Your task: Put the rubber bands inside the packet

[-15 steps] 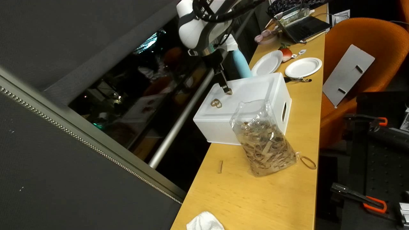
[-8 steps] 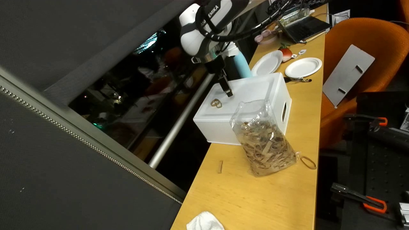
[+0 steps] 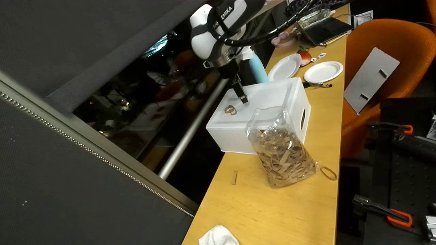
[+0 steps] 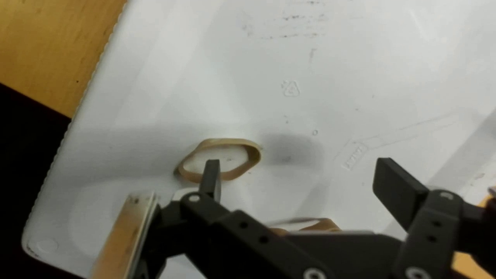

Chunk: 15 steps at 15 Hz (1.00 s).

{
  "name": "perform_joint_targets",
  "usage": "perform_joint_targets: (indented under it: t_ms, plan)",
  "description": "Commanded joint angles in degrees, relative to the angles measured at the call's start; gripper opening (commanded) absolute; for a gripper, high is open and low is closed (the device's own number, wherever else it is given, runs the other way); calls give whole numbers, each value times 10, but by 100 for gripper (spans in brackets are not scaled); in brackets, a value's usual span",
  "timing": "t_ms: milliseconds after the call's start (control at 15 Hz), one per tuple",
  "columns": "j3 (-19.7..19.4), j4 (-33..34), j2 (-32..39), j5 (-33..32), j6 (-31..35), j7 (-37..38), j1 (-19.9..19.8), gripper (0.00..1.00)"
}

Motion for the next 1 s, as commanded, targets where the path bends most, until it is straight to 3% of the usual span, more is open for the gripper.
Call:
perform_joint_targets:
  t_ms: [0, 867, 933]
  plan:
    - [-1, -5, -1, -3, 9, 0, 4, 100]
    - [-17, 45, 44, -39, 5, -24, 23, 100]
    - [-17, 46, 45, -42, 7, -24, 24, 75]
